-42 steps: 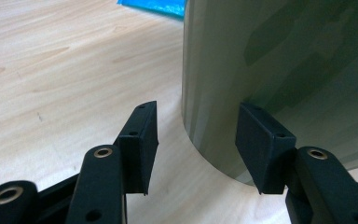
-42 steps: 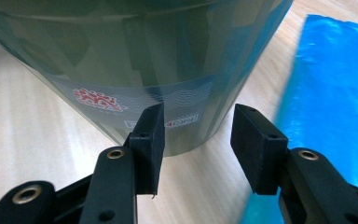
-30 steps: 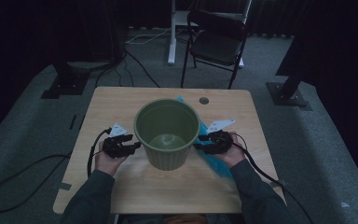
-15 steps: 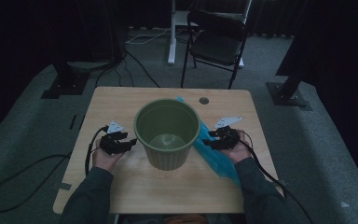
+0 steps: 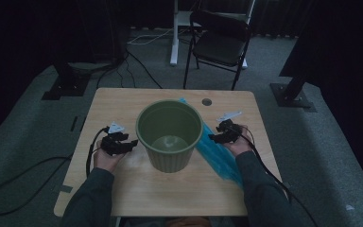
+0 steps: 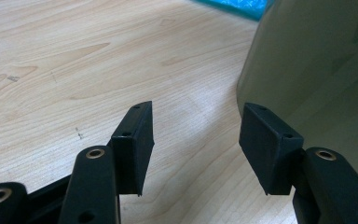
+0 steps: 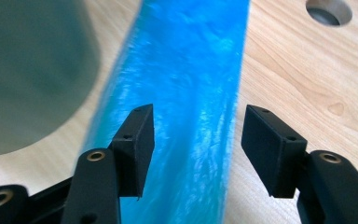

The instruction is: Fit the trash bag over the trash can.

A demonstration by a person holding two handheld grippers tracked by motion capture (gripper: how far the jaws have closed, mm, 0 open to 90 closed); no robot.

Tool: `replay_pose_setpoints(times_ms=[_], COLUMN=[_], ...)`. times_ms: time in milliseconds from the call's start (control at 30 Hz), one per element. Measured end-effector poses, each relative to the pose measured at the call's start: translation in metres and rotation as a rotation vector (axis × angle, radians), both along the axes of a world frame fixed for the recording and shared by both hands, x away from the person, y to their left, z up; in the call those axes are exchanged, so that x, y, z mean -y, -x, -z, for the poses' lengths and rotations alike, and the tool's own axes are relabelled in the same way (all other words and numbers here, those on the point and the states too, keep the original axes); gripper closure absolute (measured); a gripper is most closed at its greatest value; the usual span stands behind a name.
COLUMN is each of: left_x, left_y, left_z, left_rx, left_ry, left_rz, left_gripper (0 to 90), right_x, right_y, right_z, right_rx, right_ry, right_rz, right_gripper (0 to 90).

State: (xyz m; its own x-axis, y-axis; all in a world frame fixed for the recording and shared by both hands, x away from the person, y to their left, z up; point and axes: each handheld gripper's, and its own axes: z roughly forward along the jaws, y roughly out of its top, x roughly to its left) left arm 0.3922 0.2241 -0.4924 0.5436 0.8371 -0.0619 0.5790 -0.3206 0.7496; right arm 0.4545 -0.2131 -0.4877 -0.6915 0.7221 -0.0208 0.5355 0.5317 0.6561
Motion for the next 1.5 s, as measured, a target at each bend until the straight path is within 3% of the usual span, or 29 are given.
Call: replay_pose_setpoints(times_ms=[267, 400, 667, 733, 867, 1000, 1033, 1133, 1300, 1500], left_x=[0.003, 0.003, 0.003, 0.003, 0.004, 0.005, 0.005, 0.004, 0.003, 0.005], left_y=[0.000, 0.000, 0.000, 0.000, 0.000, 0.000, 0.000, 0.000, 0.001, 0.000], left_z=[0.001, 0.001, 0.001, 0.001, 0.001, 0.001, 0.001, 0.001, 0.001, 0.001], left_rx=[-0.001, -0.001, 0.003, 0.003, 0.000, -0.001, -0.002, -0.002, 0.000, -0.003], left_ry=[-0.012, -0.011, -0.012, -0.013, -0.016, -0.018, -0.021, -0.022, -0.016, -0.020], left_rz=[0.014, 0.016, 0.017, 0.017, 0.021, 0.024, 0.024, 0.024, 0.020, 0.026], left_gripper=[44.5, 44.4, 44.1, 44.2, 44.1, 44.1, 44.2, 44.1, 44.1, 44.1], right_x=[-0.009, -0.014, -0.026, -0.028, -0.029, -0.029, -0.029, -0.027, -0.010, 0.012], right_y=[-0.026, -0.035, -0.047, -0.047, -0.045, -0.045, -0.044, -0.043, -0.037, -0.021], right_z=[0.024, 0.029, 0.039, 0.039, 0.038, 0.038, 0.037, 0.035, 0.034, 0.033], right_rx=[-0.071, -0.081, -0.108, -0.097, -0.087, -0.087, -0.089, -0.103, -0.140, -0.149], right_ry=[0.000, -0.015, 0.023, 0.028, 0.045, 0.047, 0.051, 0.064, 0.054, 0.070], right_rz=[0.052, 0.071, 0.102, 0.101, 0.103, 0.101, 0.096, 0.077, 0.055, 0.019], right_gripper=[40.6, 39.8, 40.7, 42.0, 54.9, 60.4, 73.5, 82.4, 88.1, 89.8])
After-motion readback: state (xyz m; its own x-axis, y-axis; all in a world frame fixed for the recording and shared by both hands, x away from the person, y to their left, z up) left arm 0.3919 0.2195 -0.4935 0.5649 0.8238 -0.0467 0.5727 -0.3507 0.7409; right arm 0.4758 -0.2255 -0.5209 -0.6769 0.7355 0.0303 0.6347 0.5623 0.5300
